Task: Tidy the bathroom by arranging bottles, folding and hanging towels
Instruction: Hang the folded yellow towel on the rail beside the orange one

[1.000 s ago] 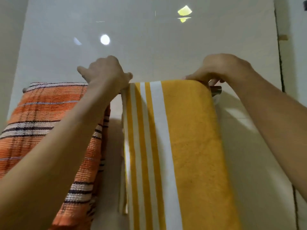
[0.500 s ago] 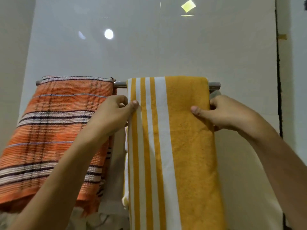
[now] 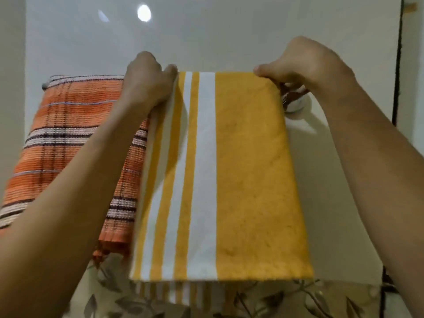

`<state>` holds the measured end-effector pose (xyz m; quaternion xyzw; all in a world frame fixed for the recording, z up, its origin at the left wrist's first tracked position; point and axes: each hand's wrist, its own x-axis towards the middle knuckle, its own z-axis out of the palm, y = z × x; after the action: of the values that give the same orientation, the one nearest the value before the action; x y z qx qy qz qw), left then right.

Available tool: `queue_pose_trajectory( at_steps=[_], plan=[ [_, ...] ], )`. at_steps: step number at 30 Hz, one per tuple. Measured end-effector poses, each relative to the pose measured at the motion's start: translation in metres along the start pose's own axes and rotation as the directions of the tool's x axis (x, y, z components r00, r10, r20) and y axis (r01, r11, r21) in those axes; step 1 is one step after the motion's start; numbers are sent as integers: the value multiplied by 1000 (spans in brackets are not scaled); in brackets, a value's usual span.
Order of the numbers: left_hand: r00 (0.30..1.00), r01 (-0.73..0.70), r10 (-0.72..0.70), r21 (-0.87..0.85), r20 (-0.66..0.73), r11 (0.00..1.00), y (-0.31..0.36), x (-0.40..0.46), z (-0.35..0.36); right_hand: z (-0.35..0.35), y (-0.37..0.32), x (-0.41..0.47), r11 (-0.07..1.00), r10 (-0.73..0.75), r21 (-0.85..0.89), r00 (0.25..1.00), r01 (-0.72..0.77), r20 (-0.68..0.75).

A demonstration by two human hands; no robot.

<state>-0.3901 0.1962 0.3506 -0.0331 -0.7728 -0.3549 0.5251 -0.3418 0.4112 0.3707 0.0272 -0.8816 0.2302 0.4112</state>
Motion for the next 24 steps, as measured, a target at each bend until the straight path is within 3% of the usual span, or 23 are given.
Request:
queue_pose_trajectory(
  at_steps=[3, 10, 19, 22, 24],
  plan=[
    [990, -91, 93, 27, -109, 995, -13, -22, 12, 14, 11, -15, 986, -86, 135, 989, 101, -117],
    [941, -204, 185, -36, -284, 978, -27, -50, 39, 63, 29, -36, 933, -196, 226, 922, 280, -333],
    [939, -182, 154, -65, -309, 981, -51, -69, 53, 118, 43, -69, 819, -247, 366, 848, 441, -469],
    [905, -239, 237, 41, -352, 970, -56, -86, 58, 128, 45, -77, 813, -212, 408, 864, 415, -457],
    [897, -293, 291, 45, -332, 955, -58, -109, 63, 137, 48, -89, 834, -199, 353, 828, 424, -523]
  ],
)
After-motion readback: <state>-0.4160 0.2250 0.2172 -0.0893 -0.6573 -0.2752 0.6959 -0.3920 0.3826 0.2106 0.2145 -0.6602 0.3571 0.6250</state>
